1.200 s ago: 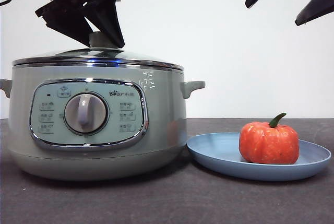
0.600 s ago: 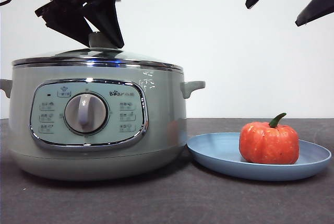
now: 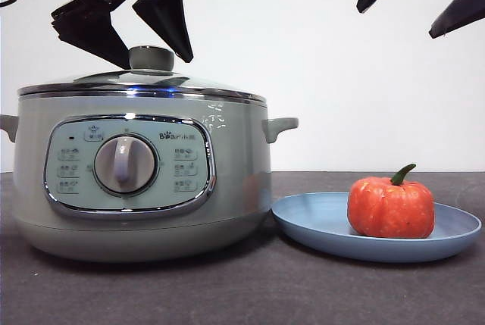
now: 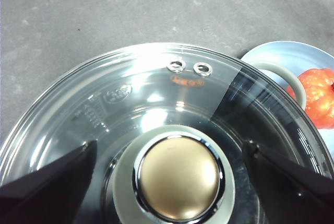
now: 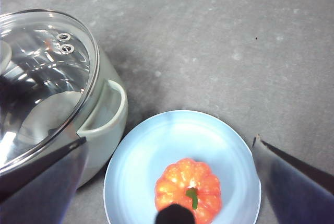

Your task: Take the pumpkin out from the steamer,put the pumpkin in the blue plate,close the lid

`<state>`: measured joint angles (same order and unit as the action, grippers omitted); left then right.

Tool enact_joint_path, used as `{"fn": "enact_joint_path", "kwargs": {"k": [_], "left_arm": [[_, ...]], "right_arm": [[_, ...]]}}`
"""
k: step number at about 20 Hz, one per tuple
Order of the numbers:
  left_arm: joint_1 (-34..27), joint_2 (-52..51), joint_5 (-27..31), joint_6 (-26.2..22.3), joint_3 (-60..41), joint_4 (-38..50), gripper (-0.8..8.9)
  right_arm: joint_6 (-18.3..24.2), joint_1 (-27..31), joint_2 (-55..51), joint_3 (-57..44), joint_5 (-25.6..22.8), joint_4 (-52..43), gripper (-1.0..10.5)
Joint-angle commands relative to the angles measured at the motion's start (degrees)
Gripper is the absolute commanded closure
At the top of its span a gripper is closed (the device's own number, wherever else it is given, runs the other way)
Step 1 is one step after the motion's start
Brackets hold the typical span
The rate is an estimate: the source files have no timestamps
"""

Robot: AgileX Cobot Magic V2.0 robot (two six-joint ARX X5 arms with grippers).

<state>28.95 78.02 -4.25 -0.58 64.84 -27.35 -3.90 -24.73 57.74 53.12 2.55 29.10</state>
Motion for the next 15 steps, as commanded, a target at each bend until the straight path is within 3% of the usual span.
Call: {"fn": "enact_joint_path", "kwargs": {"k": [1, 5, 6, 8, 9, 10, 11, 15], "left_arm": [[0.0, -1.0, -0.3, 0.6, 0.1, -0.6, 3.46], [0.0, -6.6, -0.7, 2.4, 0.1, -3.5, 3.49], [0.0, -8.6, -0.7, 2.5, 0.1, -4.5, 3.89], [-0.1, -12.4, -0.6, 1.8, 0.1, -6.9, 6.1], [-0.2, -14.4, -0.4, 1.2, 0.1, -8.4, 7.57], [-0.2, -15.8, -0.4, 0.6, 0.1, -9.6, 8.33], [-0.2, -17.2, -0.3, 0.6, 0.1, -11.0, 8.21], [-3.0, -20.5, -0.5, 0.8, 0.0, -13.5, 8.22]], "right_arm": [[-0.6, 0.0, 0.0, -0.1, -0.1, -0.2, 3.5], [-0.6, 0.0, 0.0, -0.1, 0.0, 0.0, 3.5], [-0.6, 0.0, 0.0, -0.1, 0.0, 0.1, 3.6], [-0.6, 0.0, 0.0, -0.1, 0.1, 0.1, 5.4], [-0.6, 0.0, 0.0, -0.1, 0.1, 0.1, 6.8], [-0.6, 0.0, 0.0, -0.1, 0.1, 0.2, 8.0], [-0.6, 0.0, 0.0, -0.2, 0.1, 0.1, 9.4], [-2.8, 0.0, -0.2, -0.9, 0.5, -1.2, 9.6]]}}
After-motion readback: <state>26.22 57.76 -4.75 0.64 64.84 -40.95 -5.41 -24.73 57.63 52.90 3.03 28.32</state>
